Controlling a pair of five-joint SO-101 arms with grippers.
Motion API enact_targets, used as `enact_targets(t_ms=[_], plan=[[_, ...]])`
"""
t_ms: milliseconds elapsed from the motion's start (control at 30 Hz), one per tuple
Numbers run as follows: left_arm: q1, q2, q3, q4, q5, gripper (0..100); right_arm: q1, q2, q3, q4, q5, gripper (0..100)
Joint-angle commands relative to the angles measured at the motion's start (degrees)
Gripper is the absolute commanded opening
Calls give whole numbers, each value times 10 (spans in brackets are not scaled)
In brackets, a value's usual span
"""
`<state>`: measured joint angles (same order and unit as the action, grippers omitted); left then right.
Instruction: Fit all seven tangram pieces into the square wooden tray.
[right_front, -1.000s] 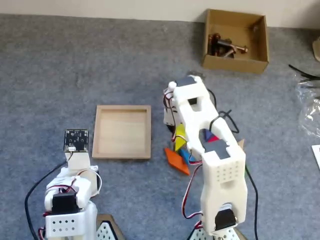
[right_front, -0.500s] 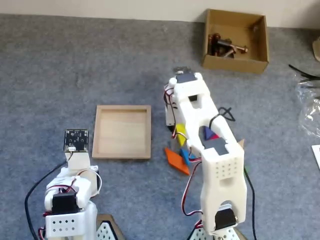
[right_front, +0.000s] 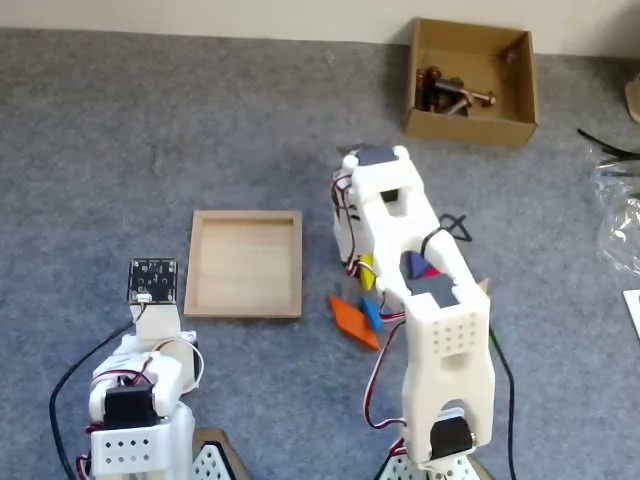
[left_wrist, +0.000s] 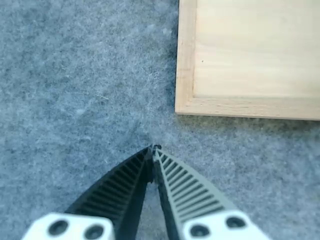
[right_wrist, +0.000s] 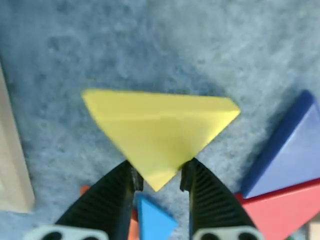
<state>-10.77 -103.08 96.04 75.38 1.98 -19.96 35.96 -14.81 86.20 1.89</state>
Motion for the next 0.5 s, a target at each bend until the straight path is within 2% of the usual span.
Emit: enact_targets(t_ms=[0,367,467], plan=[[-5,4,12,4,2,5,7,-4,-28,0,18,67],[-5,4,12,4,2,5,7,-4,-28,6,17,58],[-5,4,12,4,2,5,7,-5,-28,6,18,9]])
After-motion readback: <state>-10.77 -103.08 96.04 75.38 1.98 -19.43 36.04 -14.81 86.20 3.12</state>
